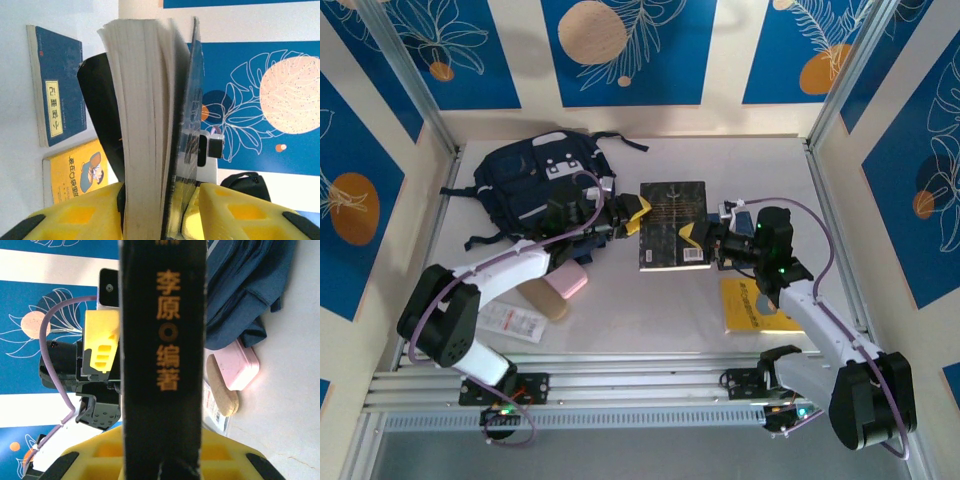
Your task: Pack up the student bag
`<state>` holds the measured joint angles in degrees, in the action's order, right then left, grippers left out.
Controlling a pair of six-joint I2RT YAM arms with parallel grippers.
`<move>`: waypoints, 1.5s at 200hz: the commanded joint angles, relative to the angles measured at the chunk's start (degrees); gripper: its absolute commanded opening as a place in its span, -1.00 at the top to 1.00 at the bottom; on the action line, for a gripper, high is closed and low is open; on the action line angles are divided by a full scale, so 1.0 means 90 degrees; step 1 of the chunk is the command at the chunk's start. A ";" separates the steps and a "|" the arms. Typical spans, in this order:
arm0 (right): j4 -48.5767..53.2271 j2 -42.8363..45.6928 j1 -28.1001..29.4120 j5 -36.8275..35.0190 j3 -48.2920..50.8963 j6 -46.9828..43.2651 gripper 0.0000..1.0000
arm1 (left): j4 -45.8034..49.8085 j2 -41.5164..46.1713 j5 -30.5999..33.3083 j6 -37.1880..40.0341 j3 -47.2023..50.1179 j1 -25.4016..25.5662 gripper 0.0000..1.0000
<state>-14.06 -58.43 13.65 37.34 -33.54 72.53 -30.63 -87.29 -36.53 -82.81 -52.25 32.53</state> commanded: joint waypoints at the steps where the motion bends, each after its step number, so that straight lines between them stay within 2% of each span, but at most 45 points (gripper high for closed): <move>1: 0.0155 -0.0078 0.0046 0.0152 -0.0219 -0.0208 1.00 | -0.0526 0.0088 -0.0310 0.0067 -0.0364 0.0261 0.34; 55: 0.0702 -0.0127 -0.0121 0.0192 -0.0392 -0.0511 1.00 | 0.0237 0.0261 -0.0155 0.0586 -0.0425 0.0272 0.99; 74: 0.0947 -0.0201 -0.0229 0.0233 -0.0489 -0.0579 0.88 | 0.0572 0.0340 0.0059 0.0600 -0.0450 0.0271 1.00; 87: 0.0960 -0.0233 -0.0247 0.0265 -0.0525 -0.0505 0.56 | 0.0659 0.0354 0.0257 0.0466 -0.0464 0.0272 1.00; 113: 0.0774 -0.0216 -0.0179 0.0177 -0.0541 -0.0192 -0.42 | 0.0558 0.0350 0.0859 -0.0150 -0.0408 0.0280 1.00; 122: 0.0759 -0.0208 -0.0116 0.0066 -0.0510 -0.0069 -0.62 | 0.0507 0.0359 0.1120 -0.0382 -0.0379 0.0291 1.00; 132: 0.0683 -0.0206 -0.0043 -0.0065 -0.0425 0.0160 -0.73 | 0.0417 0.0400 0.1453 -0.0652 -0.0302 0.0301 1.00; 159: -0.0511 -0.0102 0.0121 -0.0411 0.0218 0.1196 -0.81 | 0.0320 0.0605 0.2367 -0.0944 -0.0123 0.0306 1.00; 194: -0.0216 0.0829 0.0544 -0.1800 0.0669 0.1473 -0.96 | 0.0301 0.0892 0.3201 -0.0886 0.0003 0.0311 1.00; 222: -0.0432 0.1161 0.0703 -0.2311 0.0957 0.1721 -0.99 | 0.0262 0.0929 0.3375 -0.0876 0.0041 0.0321 1.00; 266: -0.1196 0.0620 0.1189 -0.2726 0.0960 0.2118 -0.98 | 0.0042 0.0924 0.3587 -0.1044 0.0132 0.0454 1.00; 281: -0.1527 0.0360 0.1460 -0.2938 0.0911 0.2166 -0.93 | 0.0082 0.0972 0.3662 -0.1010 0.0112 0.0529 1.00; 300: -0.1874 0.0011 0.1630 -0.2991 0.0649 0.2100 -0.69 | 0.0180 0.1062 0.3797 -0.0947 0.0145 0.0646 1.00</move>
<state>-24.47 -55.70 26.48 13.89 -25.56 90.35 -24.23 -81.06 -4.78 -90.59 -50.83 36.64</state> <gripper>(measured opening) 0.912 0.060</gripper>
